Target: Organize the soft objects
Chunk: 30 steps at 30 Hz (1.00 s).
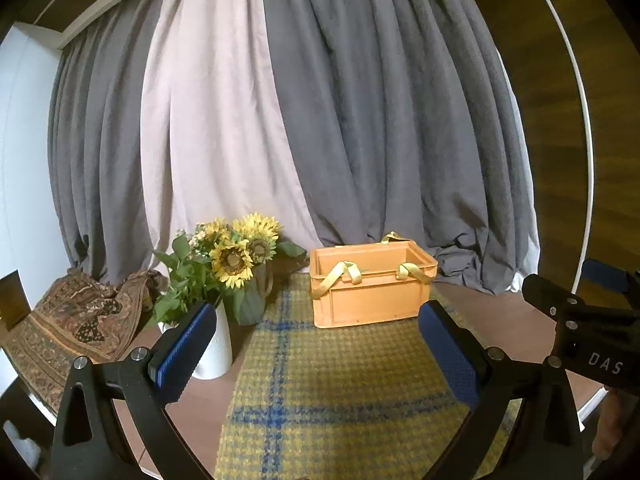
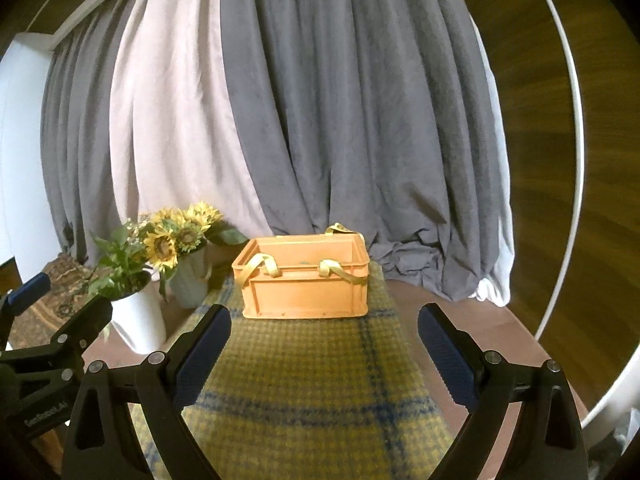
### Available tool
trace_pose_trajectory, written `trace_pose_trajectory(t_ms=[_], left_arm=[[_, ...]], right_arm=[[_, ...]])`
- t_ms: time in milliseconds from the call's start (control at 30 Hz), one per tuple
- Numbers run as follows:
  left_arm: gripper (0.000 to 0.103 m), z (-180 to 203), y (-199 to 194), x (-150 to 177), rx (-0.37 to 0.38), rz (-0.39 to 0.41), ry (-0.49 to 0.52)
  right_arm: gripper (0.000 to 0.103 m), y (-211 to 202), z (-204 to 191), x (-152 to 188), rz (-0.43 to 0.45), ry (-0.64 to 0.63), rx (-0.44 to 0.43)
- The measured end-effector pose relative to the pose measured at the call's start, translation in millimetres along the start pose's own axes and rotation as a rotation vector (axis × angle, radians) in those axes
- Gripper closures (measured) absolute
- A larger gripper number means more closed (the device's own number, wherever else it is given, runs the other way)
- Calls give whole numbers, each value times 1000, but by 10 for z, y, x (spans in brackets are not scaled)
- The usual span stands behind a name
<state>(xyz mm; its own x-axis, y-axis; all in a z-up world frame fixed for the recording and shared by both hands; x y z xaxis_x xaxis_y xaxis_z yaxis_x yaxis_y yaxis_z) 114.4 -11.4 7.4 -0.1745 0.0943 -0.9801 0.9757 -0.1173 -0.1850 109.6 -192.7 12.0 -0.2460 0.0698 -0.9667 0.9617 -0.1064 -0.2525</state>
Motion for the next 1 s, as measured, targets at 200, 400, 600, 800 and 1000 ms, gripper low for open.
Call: trace_pose_trajectory(t_ms=[200, 400, 600, 800, 1000], left_arm=[[0, 28, -226, 56, 5, -4, -4], [0, 31, -389, 128, 15, -16, -8], [0, 22, -501, 142, 18, -6, 4], [0, 11, -575, 133, 14, 9, 16], [0, -12, -597, 129, 19, 8, 9]], right_arm=[[7, -252, 41, 56, 4, 5, 1], [7, -432, 45, 112, 13, 2, 0], [7, -555, 40, 151, 16, 5, -4], [7, -614, 41, 166, 15, 12, -8], [7, -666, 26, 175, 19, 13, -13]])
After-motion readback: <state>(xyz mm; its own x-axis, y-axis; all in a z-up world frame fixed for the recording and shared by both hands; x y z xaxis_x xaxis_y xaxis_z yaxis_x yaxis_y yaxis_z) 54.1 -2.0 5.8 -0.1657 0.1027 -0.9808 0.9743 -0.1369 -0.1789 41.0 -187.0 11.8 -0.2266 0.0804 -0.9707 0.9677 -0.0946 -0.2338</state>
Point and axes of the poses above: each gripper's, at about its wrist camera, not at the fingertips, and y roughly the way its jaws point, z to its right, x to its underside, the point moved 1 cm from there along y, roughly the way its jaws point, and after that the axes turned 4 degrees about z, right-handed, at the moved point
